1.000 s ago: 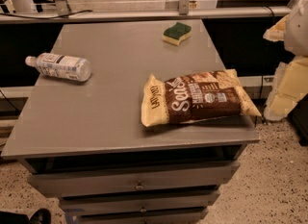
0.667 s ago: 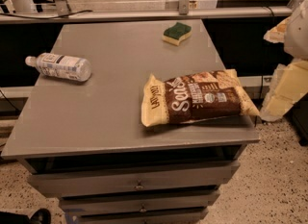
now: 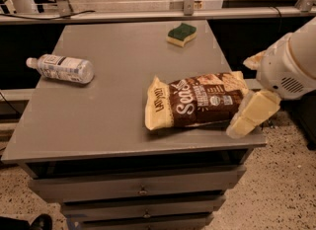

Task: Pick brown chip bag

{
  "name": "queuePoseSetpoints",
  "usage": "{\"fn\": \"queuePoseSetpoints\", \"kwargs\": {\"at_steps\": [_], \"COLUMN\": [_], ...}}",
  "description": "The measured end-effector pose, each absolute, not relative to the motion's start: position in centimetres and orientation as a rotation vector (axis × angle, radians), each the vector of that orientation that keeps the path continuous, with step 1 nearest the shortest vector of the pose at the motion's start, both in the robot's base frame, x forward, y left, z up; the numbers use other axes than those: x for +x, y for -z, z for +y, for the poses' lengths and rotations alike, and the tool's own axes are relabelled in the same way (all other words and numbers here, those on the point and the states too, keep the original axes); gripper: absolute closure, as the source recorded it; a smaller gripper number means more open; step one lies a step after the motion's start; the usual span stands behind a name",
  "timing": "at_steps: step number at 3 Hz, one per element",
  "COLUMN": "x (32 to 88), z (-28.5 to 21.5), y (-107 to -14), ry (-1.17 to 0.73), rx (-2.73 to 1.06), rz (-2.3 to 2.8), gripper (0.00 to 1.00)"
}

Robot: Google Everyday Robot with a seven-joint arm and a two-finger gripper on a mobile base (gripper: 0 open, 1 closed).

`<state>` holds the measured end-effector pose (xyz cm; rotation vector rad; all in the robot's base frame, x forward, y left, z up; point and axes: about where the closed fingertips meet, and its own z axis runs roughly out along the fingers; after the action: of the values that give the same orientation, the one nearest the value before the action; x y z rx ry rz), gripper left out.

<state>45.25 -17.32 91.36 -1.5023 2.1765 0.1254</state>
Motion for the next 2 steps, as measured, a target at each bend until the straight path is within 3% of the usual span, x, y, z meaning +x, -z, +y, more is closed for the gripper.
{"fn": "queuePoseSetpoints", "kwargs": {"at_steps": [2], "x": [47.6], "z": [-14.5], "y": [-84.9], "ry": [-0.239], "rx": [-1.451], "rz": [2.165], "gripper": [0.00]}}
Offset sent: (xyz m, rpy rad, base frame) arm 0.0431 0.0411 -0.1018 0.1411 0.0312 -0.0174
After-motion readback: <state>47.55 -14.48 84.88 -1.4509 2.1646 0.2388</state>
